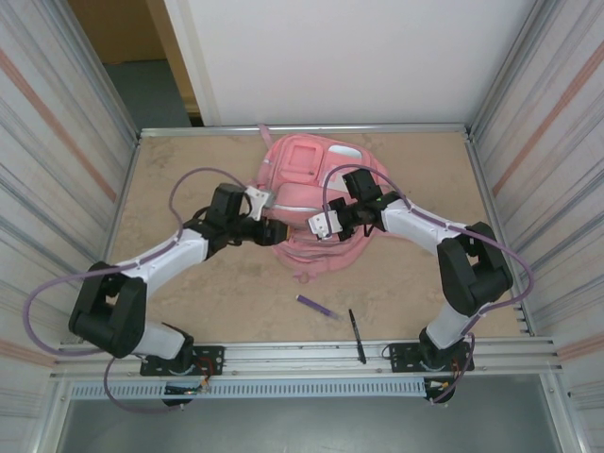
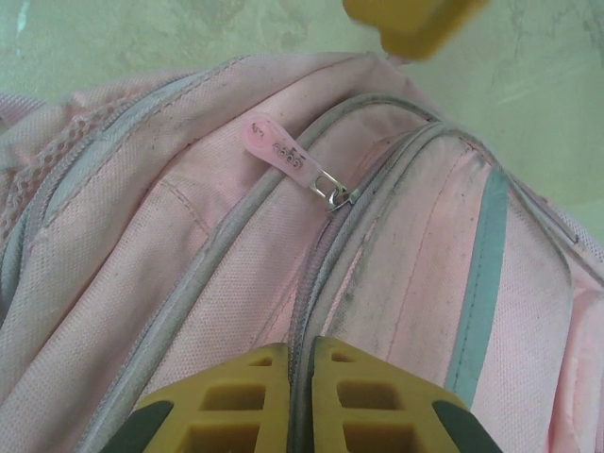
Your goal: Pack the student bag
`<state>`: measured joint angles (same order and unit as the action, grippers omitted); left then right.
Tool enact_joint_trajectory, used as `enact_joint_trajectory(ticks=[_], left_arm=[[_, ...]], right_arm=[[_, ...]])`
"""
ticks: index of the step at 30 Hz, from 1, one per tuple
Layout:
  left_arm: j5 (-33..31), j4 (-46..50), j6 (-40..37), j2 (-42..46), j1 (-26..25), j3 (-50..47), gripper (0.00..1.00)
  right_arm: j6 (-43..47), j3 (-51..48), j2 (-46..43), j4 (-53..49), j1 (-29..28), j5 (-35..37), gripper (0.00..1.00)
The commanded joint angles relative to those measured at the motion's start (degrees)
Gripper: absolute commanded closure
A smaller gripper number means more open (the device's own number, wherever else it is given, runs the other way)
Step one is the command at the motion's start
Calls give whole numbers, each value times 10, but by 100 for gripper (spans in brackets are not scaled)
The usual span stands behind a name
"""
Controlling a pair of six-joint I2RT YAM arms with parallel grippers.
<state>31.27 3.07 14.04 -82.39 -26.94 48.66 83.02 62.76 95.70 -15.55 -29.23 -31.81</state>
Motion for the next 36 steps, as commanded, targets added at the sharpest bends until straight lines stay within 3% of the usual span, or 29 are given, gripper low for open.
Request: enact_joint_trajectory(ticks=[1, 6, 16, 17, 21, 25, 30, 32, 34, 36], left_arm=[[12, 15, 8, -35, -27, 32, 51], [-87, 60, 6, -74, -52, 58, 56], [-179, 91, 10, -119, -79, 87, 53], [-168, 86, 11, -121, -80, 83, 54], [-97, 57, 13, -131, -81, 76, 77], [-139, 69, 0, -131, -79, 81, 100], [-188, 90, -24, -99, -51, 82, 100], [-202, 84, -29, -72, -28, 67, 100], [-173, 70, -36, -48, -9, 52, 100], [-209, 77, -81, -39, -39, 52, 100]], right_arm=[[-4, -1, -24, -7, -1, -42, 100], [-24, -4, -29, -1, 3, -61, 100], [-37, -6, -29, 5, 4, -60, 100], [-37, -8, -30, 6, 4, -60, 100], [-37, -10, -28, 16, 3, -62, 100], [-37, -11, -34, 20, 4, -56, 100], [-20, -12, -39, 8, 4, -35, 100], [28, -13, -37, -24, 4, 6, 100], [49, -16, -35, -30, 6, 67, 100], [66, -20, -40, -31, 21, 89, 100]])
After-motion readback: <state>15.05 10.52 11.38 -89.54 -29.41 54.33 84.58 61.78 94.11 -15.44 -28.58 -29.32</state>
